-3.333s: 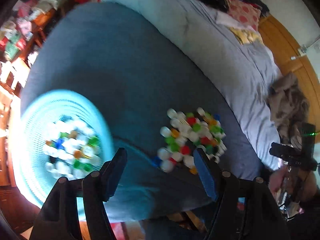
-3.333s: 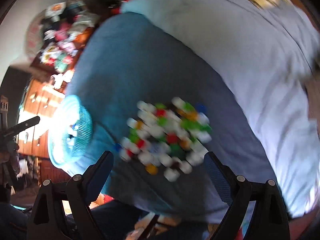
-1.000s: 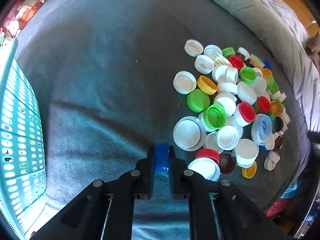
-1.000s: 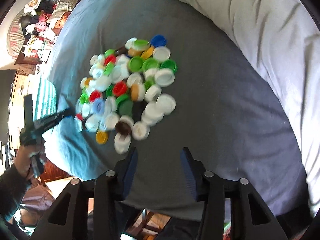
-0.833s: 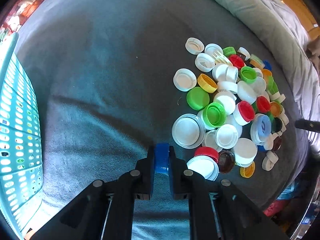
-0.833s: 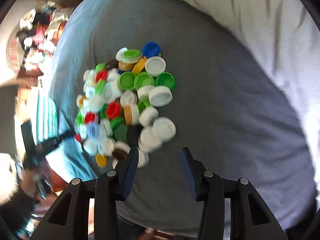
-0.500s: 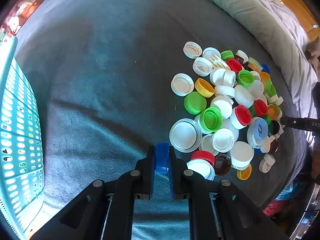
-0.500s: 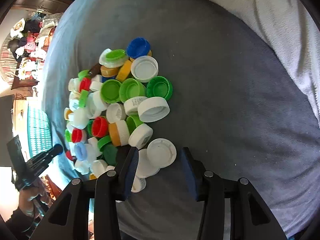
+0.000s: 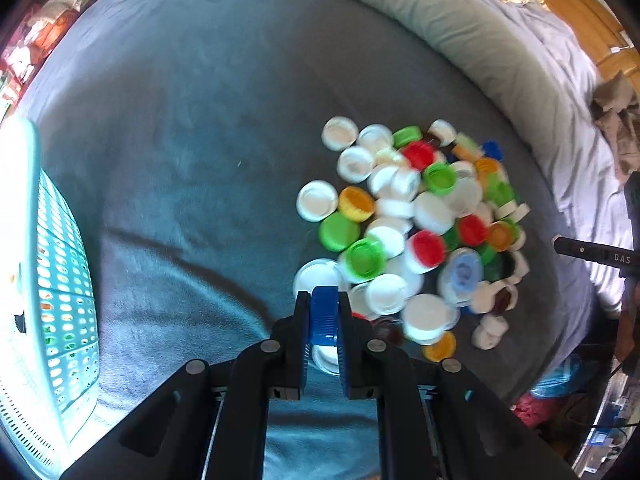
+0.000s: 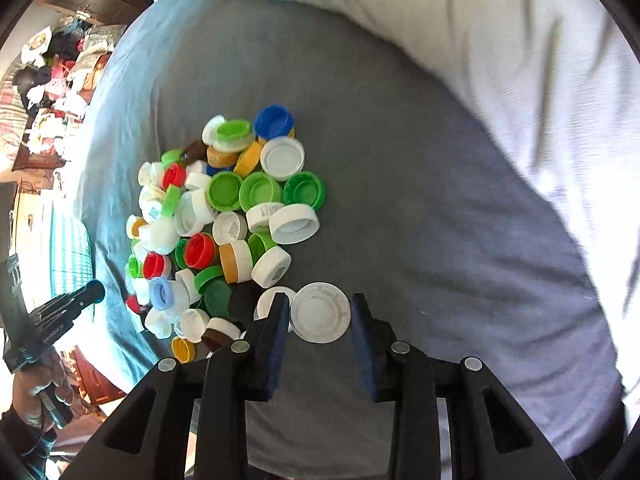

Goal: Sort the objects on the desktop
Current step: 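Grasp a blue cap with the left tool while the right tool grasps a white cap, then carry both caps over the teal basket and open both tools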

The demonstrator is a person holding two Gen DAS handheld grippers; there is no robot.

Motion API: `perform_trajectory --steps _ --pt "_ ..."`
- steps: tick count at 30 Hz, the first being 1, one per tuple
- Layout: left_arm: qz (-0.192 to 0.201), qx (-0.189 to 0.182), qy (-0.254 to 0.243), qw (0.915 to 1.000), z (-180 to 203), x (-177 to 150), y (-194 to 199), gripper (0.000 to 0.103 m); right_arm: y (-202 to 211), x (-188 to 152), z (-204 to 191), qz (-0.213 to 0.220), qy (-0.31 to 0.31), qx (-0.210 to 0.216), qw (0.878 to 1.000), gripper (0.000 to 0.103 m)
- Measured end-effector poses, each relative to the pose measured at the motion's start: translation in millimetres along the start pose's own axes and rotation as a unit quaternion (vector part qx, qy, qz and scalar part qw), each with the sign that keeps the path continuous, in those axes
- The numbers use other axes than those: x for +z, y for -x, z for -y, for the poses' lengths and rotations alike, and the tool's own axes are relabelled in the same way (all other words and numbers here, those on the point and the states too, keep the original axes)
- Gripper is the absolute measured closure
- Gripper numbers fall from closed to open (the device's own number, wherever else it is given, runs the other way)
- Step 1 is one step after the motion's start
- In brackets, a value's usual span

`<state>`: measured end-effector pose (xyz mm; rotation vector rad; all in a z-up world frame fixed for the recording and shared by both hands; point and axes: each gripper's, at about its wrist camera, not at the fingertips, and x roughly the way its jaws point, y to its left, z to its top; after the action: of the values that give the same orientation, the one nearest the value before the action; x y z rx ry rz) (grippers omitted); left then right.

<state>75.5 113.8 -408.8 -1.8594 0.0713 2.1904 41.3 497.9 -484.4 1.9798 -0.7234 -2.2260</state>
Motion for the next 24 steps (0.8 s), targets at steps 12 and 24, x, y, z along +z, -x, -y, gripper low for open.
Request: perform_trajectory --steps 12,24 --pt "0.059 -0.014 -0.019 0.998 43.7 80.9 65.9 0.091 124.2 20.6 -68.6 0.11 0.038 -0.007 0.993 0.069" --pt "0.158 0.036 0.026 0.9864 -23.4 112.5 177.3 0.091 180.3 76.5 -230.8 0.165 0.188 0.054 0.967 0.069"
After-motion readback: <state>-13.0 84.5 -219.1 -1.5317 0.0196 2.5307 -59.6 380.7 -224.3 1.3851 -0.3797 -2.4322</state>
